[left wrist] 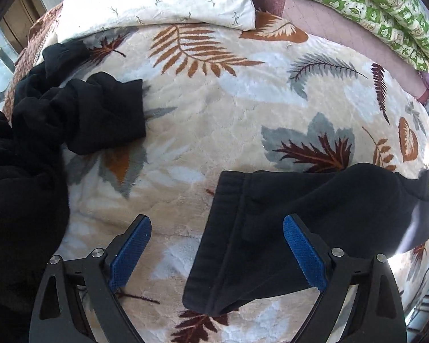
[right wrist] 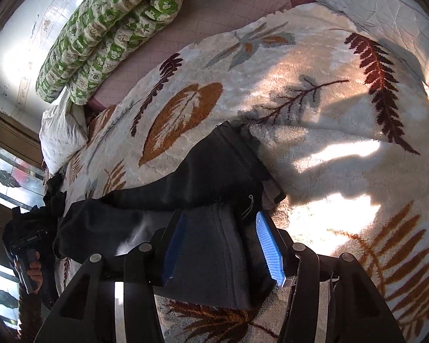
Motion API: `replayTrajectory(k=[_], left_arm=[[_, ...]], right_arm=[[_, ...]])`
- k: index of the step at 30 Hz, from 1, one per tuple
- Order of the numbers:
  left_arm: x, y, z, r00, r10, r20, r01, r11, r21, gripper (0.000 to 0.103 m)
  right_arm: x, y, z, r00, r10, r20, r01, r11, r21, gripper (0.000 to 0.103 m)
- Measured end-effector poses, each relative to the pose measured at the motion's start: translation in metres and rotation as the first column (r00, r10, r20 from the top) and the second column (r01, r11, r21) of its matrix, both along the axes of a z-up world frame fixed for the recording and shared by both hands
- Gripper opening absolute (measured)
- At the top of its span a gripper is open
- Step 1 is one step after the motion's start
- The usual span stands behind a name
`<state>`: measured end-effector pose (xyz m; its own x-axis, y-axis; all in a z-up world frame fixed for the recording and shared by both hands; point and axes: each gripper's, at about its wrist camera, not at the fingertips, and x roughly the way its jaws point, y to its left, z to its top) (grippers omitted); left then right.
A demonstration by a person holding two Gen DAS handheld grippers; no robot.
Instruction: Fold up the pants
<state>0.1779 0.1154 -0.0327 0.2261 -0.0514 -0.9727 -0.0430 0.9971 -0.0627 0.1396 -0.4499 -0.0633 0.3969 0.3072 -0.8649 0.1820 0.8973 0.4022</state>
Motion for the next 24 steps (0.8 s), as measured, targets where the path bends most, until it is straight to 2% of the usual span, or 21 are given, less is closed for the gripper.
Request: replayTrajectory(k=[3, 5, 7, 8, 9, 10, 15, 16, 17, 20, 22, 24], left_arm=[[0.003, -0.003, -0.01, 1.0, -0.012, -0.014, 0.011, 0.997, -0.071, 0.093], [0.003, -0.007, -0.012, 1.0, -0.021, -0.011, 0.019, 0.996, -0.09, 0.083], [0.001, -0.009, -0.014, 1.0, -0.003, -0.02, 0.002, 0.996, -0.091, 0.056], [0.001, -0.009, -0.016, 1.0, 0.01, -0.025, -0.012, 0.997, -0.072, 0.048], [0.0, -0.009, -0.018, 0.999, 0.019, -0.032, -0.021, 0.998, -0.065, 0.035], [-0.001, -0.008, -0.019, 0.999, 0.031, -0.039, -0.034, 0.997, -0.069, 0.031], [-0.012, 0.0, -0.001, 0.994, 0.107, 0.011, -0.104, 0.985, -0.135, 0.025], [-0.014, 0.001, 0.005, 0.992, 0.12, 0.027, -0.115, 0.982, -0.147, 0.017], [-0.015, 0.002, 0.011, 0.99, 0.133, 0.043, -0.125, 0.979, -0.159, 0.015], [-0.018, 0.009, 0.025, 0.979, 0.177, 0.097, -0.158, 0.972, -0.176, 0.016], [-0.022, 0.012, 0.023, 0.975, 0.197, 0.099, -0.179, 0.97, -0.163, 0.016], [-0.022, 0.012, 0.01, 0.977, 0.201, 0.063, -0.189, 0.969, -0.159, 0.016]], right_arm=[[0.002, 0.008, -0.006, 0.999, 0.03, -0.017, -0.03, 0.999, -0.011, 0.054], [0.003, 0.015, -0.01, 0.998, 0.056, -0.031, -0.057, 0.997, -0.044, 0.053], [0.001, 0.025, -0.011, 0.994, 0.098, -0.042, -0.101, 0.991, -0.092, 0.041], [0.0, 0.03, -0.01, 0.992, 0.117, -0.045, -0.122, 0.983, -0.14, 0.023], [-0.001, 0.035, -0.009, 0.988, 0.142, -0.053, -0.149, 0.972, -0.18, 0.014], [-0.002, 0.038, -0.008, 0.985, 0.163, -0.058, -0.171, 0.965, -0.197, 0.013], [-0.004, 0.048, 0.017, 0.981, 0.194, -0.015, -0.191, 0.942, -0.275, 0.01], [-0.002, 0.048, 0.024, 0.981, 0.194, -0.001, -0.187, 0.942, -0.278, 0.01], [0.0, 0.048, 0.032, 0.981, 0.193, 0.014, -0.181, 0.942, -0.283, 0.01], [0.01, 0.045, 0.059, 0.98, 0.184, 0.073, -0.157, 0.948, -0.278, 0.01], [0.019, 0.043, 0.066, 0.981, 0.169, 0.096, -0.136, 0.95, -0.28, 0.01], [0.028, 0.04, 0.059, 0.985, 0.156, 0.074, -0.128, 0.948, -0.291, 0.01]])
